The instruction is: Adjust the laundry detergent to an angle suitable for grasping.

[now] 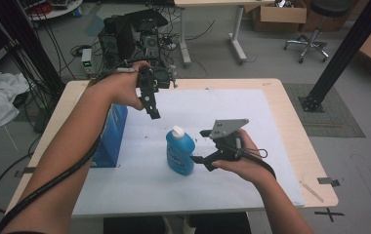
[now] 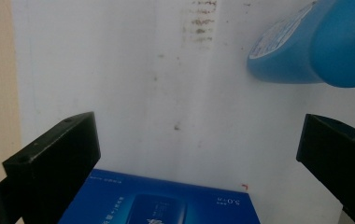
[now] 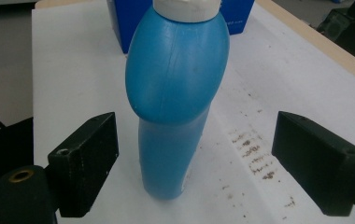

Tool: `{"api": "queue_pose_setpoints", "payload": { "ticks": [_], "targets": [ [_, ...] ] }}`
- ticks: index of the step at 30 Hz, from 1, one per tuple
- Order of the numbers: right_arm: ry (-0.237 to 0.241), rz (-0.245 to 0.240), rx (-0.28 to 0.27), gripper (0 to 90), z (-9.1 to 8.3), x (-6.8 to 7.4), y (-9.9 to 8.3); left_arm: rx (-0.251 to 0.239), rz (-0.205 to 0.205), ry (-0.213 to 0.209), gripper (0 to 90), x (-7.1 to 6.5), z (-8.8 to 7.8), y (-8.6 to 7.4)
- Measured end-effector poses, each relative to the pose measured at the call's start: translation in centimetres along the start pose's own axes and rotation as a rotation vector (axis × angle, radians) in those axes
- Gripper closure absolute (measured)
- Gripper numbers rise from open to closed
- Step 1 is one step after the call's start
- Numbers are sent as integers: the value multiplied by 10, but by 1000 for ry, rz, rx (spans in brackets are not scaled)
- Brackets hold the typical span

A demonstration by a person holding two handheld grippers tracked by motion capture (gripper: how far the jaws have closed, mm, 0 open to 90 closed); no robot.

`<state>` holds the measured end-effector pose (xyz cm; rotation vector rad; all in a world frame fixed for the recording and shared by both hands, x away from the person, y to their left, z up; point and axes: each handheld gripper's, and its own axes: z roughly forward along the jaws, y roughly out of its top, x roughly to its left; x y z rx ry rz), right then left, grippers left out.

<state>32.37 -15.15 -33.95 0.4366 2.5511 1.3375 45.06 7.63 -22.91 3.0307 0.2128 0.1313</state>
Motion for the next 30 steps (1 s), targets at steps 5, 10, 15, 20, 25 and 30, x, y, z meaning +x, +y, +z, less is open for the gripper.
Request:
{"api": "queue_pose_setpoints", "payload": {
  "ticks": [5, 10, 15, 20, 25, 30],
  "targets": [
    [-28, 23, -10, 147, 11, 2, -4, 4, 3, 1, 1, -1, 1, 0],
    [-42, 31, -33, 147, 16, 4, -5, 2, 0, 3, 0, -2, 1, -1],
    [-55, 36, -50, 146, 23, 5, -3, 7, 1, 2, 1, -2, 0, -2],
    [-36, 38, -64, 146, 32, 10, 0, 4, -7, 0, 0, -3, 1, -3],
    [-24, 42, -80, 146, 42, 13, 4, 9, -4, 0, 0, -3, 2, -4],
    [-31, 53, -102, 146, 49, 13, 8, 8, -8, 0, 1, -2, 2, -7]
  ]
}}
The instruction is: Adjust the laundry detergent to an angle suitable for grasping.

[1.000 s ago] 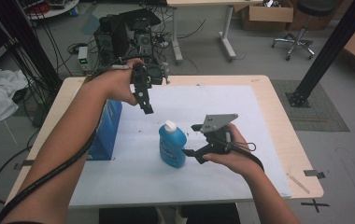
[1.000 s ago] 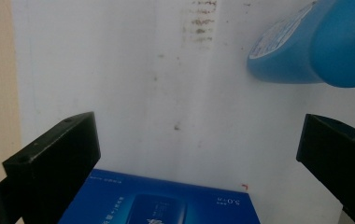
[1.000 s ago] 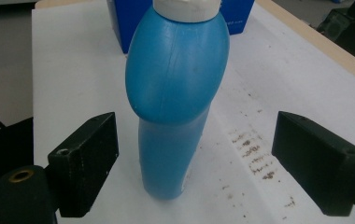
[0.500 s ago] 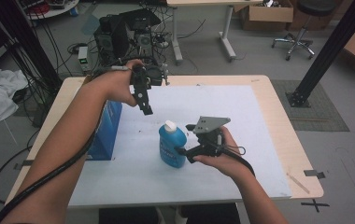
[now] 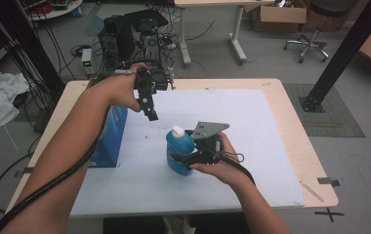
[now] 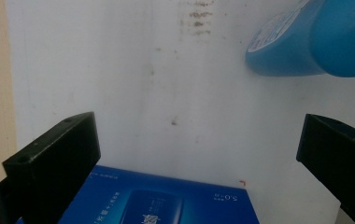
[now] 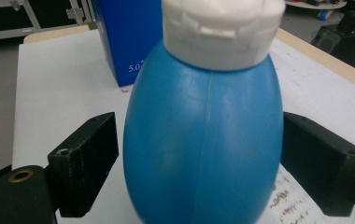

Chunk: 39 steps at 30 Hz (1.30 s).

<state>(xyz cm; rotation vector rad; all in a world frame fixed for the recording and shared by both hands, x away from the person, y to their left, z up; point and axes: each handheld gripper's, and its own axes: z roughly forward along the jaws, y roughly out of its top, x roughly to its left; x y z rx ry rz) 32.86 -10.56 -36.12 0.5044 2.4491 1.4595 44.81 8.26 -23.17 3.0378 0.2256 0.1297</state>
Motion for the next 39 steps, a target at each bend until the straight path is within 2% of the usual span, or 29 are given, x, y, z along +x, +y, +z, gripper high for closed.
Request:
{"api": "queue_pose_setpoints", "payload": {
  "ticks": [20, 39],
  "targets": [
    [-23, 3, -29, 149, 11, 0, 1, 2, -5, -5, 1, 2, 1, -1],
    [-42, 4, -30, 255, 10, 1, -2, 6, -4, -6, 1, 3, 2, -1]
  ]
}}
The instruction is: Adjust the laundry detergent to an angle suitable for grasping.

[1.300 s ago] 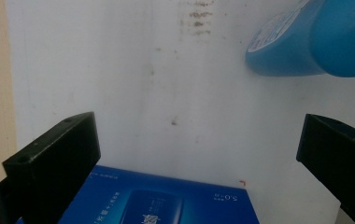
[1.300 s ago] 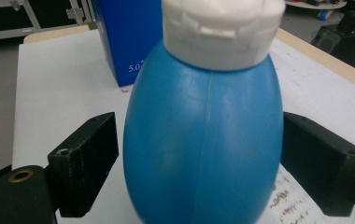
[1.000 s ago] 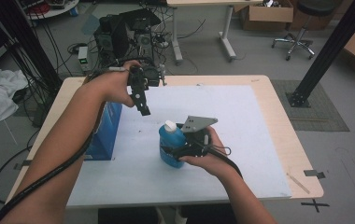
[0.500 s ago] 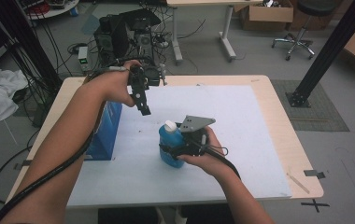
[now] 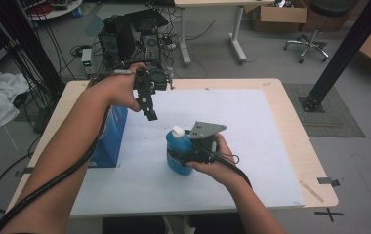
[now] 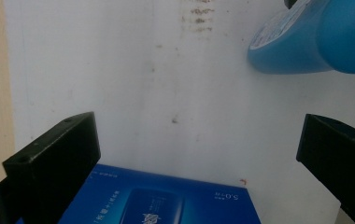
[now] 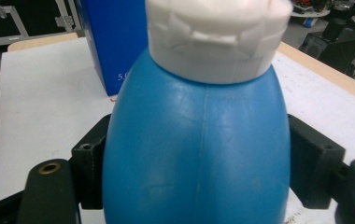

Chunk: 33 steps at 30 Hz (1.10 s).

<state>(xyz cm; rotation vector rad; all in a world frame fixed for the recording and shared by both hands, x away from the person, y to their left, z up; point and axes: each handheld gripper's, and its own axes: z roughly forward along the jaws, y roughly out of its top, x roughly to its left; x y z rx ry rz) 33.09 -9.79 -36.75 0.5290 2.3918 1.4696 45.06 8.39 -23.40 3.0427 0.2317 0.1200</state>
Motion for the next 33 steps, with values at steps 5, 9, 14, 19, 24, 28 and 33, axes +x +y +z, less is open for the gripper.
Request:
{"api": "queue_pose_setpoints", "payload": {
  "ticks": [5, 9, 14, 19, 24, 28, 33],
  "targets": [
    [-3, -7, 0, 276, 0, 1, -1, 2, -2, 0, 1, 0, 0, 0],
    [-2, -7, -1, 289, -1, 1, -2, 1, 0, 0, 1, 0, 0, 1],
    [-3, -8, -5, 301, -2, 0, -2, -1, 0, -1, 1, 0, 1, 1],
    [-3, -15, -2, 315, -1, 0, -1, -2, 0, -1, 1, 0, 2, 1],
    [-5, -14, -4, 328, -1, 1, -1, -1, 0, 1, 1, 0, 2, 2],
    [-4, -17, -4, 341, 0, 2, -2, -1, 1, 5, 0, 0, 2, 2],
    [-13, -20, 0, 376, 0, 2, -3, -1, -3, 2, 1, 1, 4, 1]
  ]
}}
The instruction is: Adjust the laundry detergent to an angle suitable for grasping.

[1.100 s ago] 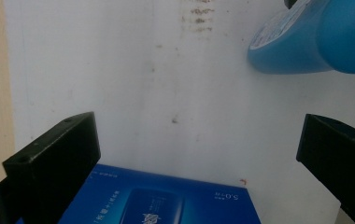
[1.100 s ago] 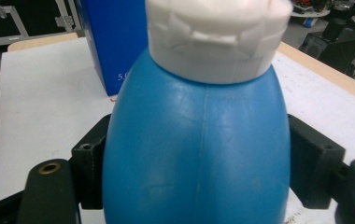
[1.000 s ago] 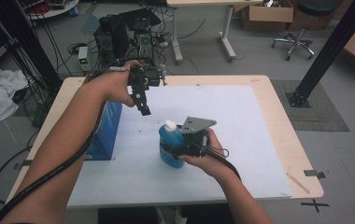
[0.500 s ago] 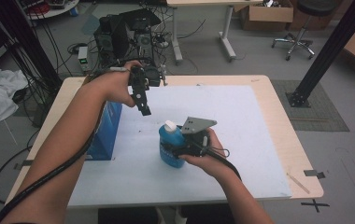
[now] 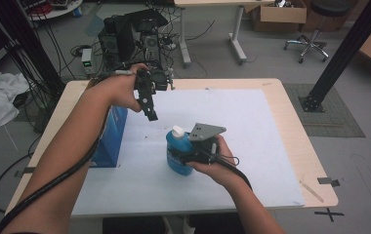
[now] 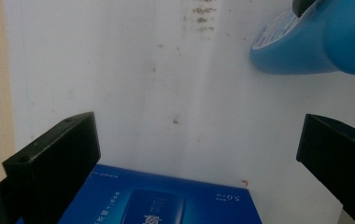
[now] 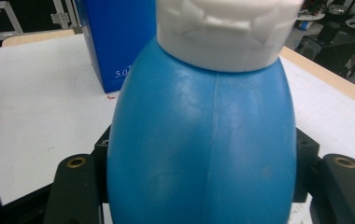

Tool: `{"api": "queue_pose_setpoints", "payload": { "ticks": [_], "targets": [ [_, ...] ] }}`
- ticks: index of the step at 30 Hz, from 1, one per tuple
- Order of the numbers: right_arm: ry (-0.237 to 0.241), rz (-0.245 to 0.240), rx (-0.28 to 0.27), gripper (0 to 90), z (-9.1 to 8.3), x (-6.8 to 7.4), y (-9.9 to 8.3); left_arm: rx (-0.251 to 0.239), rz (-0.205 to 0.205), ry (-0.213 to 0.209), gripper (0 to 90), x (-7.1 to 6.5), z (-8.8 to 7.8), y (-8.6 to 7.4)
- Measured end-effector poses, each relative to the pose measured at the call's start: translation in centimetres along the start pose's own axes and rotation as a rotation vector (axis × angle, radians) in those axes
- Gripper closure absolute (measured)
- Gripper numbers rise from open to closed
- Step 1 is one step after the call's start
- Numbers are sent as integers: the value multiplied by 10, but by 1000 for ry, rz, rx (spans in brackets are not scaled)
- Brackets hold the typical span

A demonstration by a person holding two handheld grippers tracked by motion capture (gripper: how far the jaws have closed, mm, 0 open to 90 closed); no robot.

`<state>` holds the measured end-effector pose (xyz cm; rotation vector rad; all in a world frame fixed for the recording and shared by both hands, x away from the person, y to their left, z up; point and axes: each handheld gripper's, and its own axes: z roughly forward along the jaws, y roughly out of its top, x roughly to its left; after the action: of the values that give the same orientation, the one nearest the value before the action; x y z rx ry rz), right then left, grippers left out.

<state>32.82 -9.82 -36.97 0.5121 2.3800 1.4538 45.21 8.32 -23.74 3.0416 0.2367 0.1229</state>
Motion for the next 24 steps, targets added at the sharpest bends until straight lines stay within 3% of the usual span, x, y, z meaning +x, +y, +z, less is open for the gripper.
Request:
{"api": "queue_pose_setpoints", "payload": {
  "ticks": [10, 24],
  "targets": [
    [13, -10, -5, 422, 0, 1, 0, -4, -1, 2, 0, 0, -2, -2],
    [100, -22, -24, 427, -9, -19, -2, -1, -6, 2, 1, -2, -1, -7]
  ]
}}
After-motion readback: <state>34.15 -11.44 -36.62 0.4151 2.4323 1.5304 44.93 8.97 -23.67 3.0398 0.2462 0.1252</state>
